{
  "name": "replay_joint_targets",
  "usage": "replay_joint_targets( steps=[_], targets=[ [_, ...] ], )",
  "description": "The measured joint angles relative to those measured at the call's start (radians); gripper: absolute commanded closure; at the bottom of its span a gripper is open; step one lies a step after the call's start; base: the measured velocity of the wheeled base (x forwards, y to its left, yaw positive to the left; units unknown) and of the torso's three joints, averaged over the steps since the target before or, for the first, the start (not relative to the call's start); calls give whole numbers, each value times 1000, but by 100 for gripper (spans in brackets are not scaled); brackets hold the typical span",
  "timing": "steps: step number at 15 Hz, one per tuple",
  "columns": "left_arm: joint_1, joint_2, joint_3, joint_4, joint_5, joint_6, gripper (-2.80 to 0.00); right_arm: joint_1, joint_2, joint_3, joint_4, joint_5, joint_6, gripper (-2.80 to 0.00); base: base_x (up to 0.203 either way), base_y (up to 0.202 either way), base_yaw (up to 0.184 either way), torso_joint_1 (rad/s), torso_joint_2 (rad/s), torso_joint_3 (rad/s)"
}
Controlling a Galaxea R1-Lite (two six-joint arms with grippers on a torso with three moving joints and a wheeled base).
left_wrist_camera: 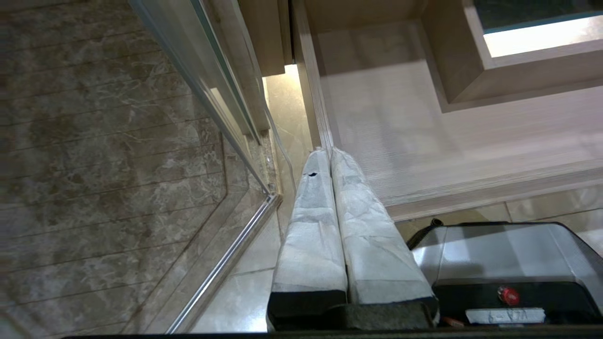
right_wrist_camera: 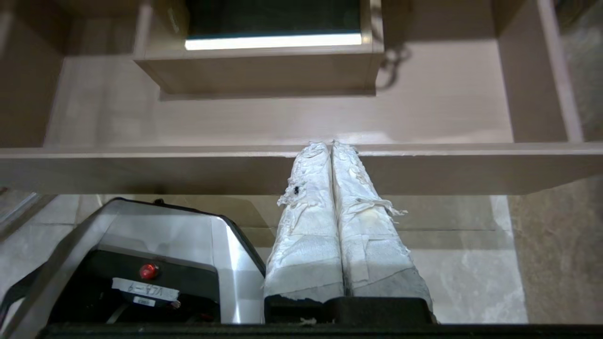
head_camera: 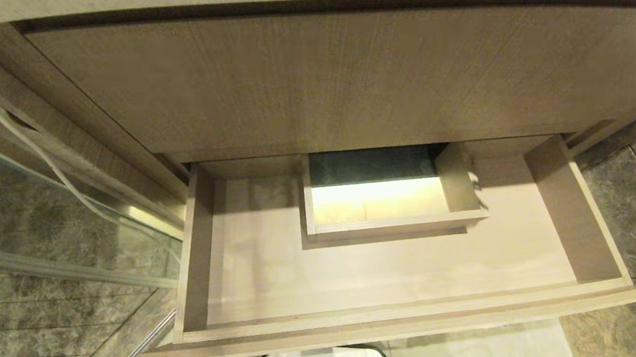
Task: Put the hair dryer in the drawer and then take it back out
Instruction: Pick up the hairdryer
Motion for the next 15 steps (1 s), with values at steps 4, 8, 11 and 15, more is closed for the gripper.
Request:
replay_joint_targets(
  steps=[4,8,11,15],
  targets=[
    [0,0,0,2,0,0,0,0,0,0,2,-1,4,0,0,0,0,296,-511,-207],
    [0,0,0,0,0,0,0,1,0,0,2,-2,3,0,0,0,0,399,-525,-233],
    [0,0,0,1,0,-1,0,0,0,0,2,-3,3,0,0,0,0,318,-557,-246],
    [0,0,0,0,0,-1,0,0,0,0,2,-3,2,0,0,0,0,329,-596,-266]
  ],
)
